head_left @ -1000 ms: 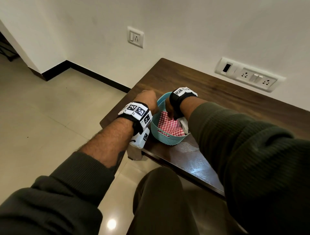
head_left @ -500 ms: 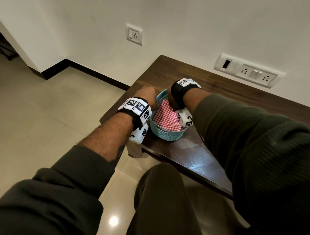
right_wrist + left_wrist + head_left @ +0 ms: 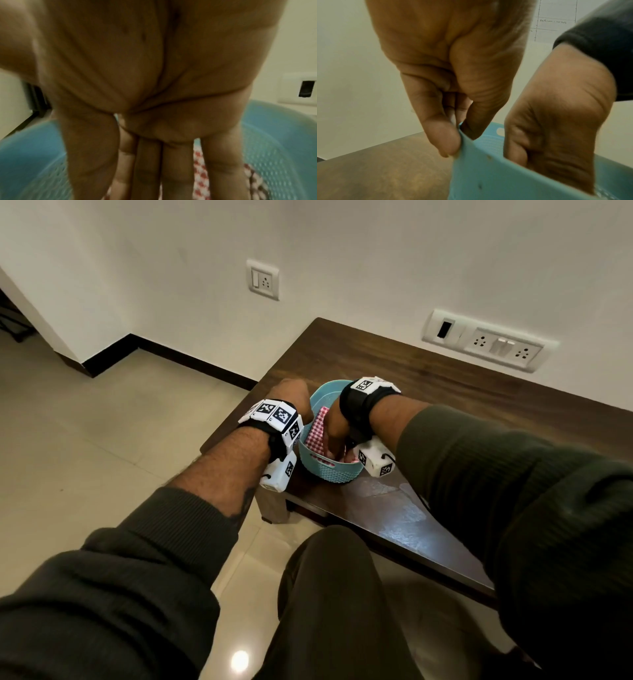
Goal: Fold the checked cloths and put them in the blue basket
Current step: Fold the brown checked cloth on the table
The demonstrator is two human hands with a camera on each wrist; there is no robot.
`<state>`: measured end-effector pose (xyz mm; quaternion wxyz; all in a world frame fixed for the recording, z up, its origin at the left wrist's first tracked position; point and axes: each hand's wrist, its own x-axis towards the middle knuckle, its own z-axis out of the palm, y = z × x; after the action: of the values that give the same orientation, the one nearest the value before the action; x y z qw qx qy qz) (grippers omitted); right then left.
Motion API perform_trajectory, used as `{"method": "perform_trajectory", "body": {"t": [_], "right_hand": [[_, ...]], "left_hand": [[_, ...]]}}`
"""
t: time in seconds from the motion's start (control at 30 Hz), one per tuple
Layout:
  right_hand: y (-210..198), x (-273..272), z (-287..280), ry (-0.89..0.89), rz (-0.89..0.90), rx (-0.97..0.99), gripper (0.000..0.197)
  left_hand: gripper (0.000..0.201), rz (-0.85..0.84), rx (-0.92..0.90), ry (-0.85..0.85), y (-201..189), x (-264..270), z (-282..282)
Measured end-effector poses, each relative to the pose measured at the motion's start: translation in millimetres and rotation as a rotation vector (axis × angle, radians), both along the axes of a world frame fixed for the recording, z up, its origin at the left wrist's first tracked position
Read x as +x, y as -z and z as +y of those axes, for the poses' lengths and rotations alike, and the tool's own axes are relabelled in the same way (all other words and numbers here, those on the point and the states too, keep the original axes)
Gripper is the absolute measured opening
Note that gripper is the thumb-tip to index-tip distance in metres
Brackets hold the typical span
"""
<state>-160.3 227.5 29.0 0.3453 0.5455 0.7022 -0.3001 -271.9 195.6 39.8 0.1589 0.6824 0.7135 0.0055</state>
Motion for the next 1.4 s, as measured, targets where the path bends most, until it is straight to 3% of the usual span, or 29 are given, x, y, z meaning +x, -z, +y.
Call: {"method": "perform_trajectory", "body": {"t": [0.07, 0.23, 0.33, 0.47, 0.63, 0.8, 0.93, 1.0, 1.17, 1.3, 1.4], "right_hand": [[-16.0, 7.1, 1.5, 0.031, 0.077, -0.017, 0.028], [-73.0, 65.3, -14.9, 0.108, 0.293, 0.392, 0.019], [-76.3, 136.9, -56.6, 0.225, 0.356, 0.567, 0.024], [-37.5, 232.3, -131.3, 0.396, 0.243, 0.637, 0.028], [31.8, 344.9, -197.9, 0.690, 0.122, 0.710, 0.027], [57.6, 436.0, -238.9, 0.988, -0.173, 0.900, 0.046], [72.5, 493.9, -257.7, 1.233, -0.324, 0.977, 0.054], [71.4, 510.3, -262.3, 1.278, -0.300, 1.021, 0.046], [50.9, 512.0, -265.3, 1.107, -0.087, 1.260, 0.029], [4.4, 482.3, -261.6, 1.094, 0.158, 1.559, 0.023], [-40.9, 452.4, -252.5, 0.960, 0.364, 1.729, 0.025]], "left_hand": [[0.024, 0.034, -0.015, 0.008, -1.5, 0.4, -1.3], [0.025, 0.135, 0.082, 0.065, -21.8, 18.3, -9.4], [0.026, 0.169, 0.234, 0.159, -36.2, 65.9, -25.0], [0.030, 0.092, 0.375, 0.321, -24.8, 154.5, -60.4], [0.034, 0.008, 0.153, 0.483, 36.9, 259.4, -113.3], [0.040, 0.095, -0.001, 0.546, 99.4, 304.5, -133.6], [0.043, 0.160, -0.025, 0.571, 109.5, 316.8, -125.3], [0.044, 0.175, -0.025, 0.577, 109.5, 318.0, -119.0], [0.050, 0.177, 0.018, 0.571, 110.8, 315.2, -115.5], [0.054, 0.186, 0.030, 0.560, 108.5, 312.2, -122.0], [0.055, 0.188, 0.022, 0.580, 101.8, 307.8, -129.4]]}}
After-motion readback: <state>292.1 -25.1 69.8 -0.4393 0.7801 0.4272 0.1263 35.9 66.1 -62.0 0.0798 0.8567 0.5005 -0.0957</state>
